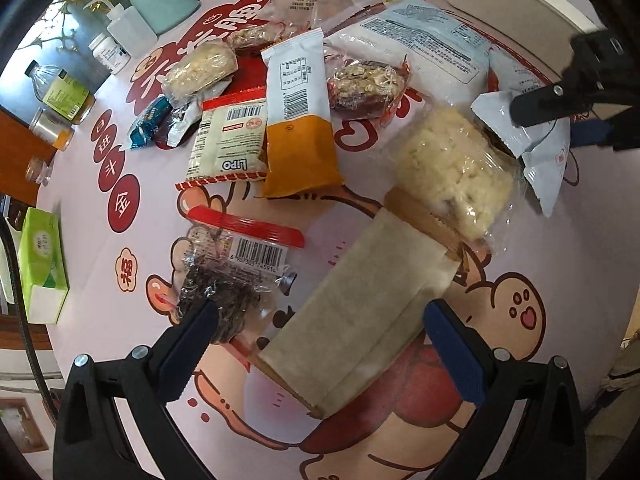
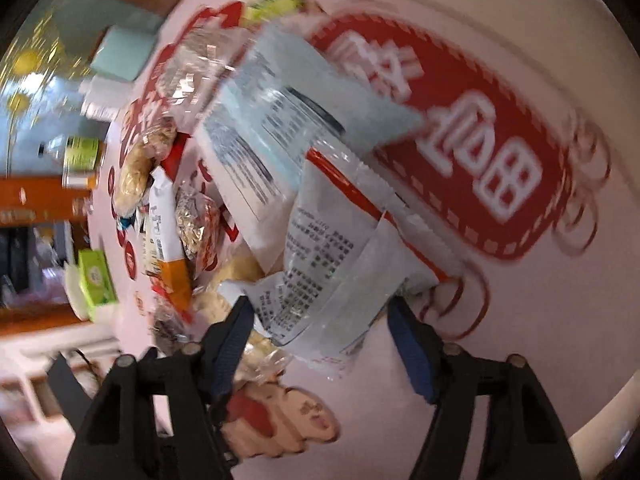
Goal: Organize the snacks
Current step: 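Grasp the brown wafer bar with the left tool while the right tool grasps the white printed bag, then carry the wafer bar and white bag into the white tray and release both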
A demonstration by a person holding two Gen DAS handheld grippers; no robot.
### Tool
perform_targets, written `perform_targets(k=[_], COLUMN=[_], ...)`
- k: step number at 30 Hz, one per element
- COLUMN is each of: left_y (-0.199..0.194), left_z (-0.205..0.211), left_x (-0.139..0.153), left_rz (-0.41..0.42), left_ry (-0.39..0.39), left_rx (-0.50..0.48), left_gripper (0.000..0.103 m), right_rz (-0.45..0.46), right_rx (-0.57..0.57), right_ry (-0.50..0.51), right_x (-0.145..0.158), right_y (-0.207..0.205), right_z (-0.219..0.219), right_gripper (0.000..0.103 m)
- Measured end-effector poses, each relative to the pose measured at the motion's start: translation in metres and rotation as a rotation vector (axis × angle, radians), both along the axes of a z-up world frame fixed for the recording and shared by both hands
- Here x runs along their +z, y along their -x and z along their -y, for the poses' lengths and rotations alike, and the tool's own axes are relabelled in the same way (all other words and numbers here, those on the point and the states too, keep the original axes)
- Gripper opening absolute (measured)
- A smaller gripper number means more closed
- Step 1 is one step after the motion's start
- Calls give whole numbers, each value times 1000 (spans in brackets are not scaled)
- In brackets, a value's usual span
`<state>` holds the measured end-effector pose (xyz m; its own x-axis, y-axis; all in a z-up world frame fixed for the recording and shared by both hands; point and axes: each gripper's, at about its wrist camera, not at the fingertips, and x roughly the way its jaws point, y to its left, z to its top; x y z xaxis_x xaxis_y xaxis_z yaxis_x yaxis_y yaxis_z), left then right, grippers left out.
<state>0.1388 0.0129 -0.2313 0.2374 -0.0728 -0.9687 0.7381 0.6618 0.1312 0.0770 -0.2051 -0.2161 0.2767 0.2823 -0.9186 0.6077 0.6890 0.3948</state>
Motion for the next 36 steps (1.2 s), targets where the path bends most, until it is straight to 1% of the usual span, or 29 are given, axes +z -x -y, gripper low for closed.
perform_targets(k=[2,6,9,12,15,17,20,23,26,29,32,36], left_y=[0,1,1,1,-3,-5,-3,4,18,33,54,76], left_z=[2,6,10,13,13,13,15,18,22,27,32,55], left_x=[-1,-2,-7,-14,-14,-13,-9,-4,16,48,89,142], left_rz=[-6,-17,-21,-49,-89,-124,-119,-111,-86,-49,0,60], left_ry=[4,11,-5,-19,11,38,37,29,50,109,187,288], left_rx=[6,9,10,12,39,55,86,131,183,223,256,285], left_gripper=[102,102,102,100,91,73,64,61,61,61,61,61], right_rz=[10,20,15,9,10,25,51,83,118,156,198,274], right_rx=[52,95,126,151,176,206,244,282,320,355,381,403], right_ry=[77,157,196,200,194,210,227,248,276,304,331,382], right_x=[5,10,12,12,13,17,25,36,51,67,85,117], right_y=[0,7,14,27,33,37,39,42,45,49,56,69], right_z=[0,8,13,17,13,9,3,-2,-5,-6,-5,3], right_gripper=[55,52,52,52,52,52,52,52,52,52,52,52])
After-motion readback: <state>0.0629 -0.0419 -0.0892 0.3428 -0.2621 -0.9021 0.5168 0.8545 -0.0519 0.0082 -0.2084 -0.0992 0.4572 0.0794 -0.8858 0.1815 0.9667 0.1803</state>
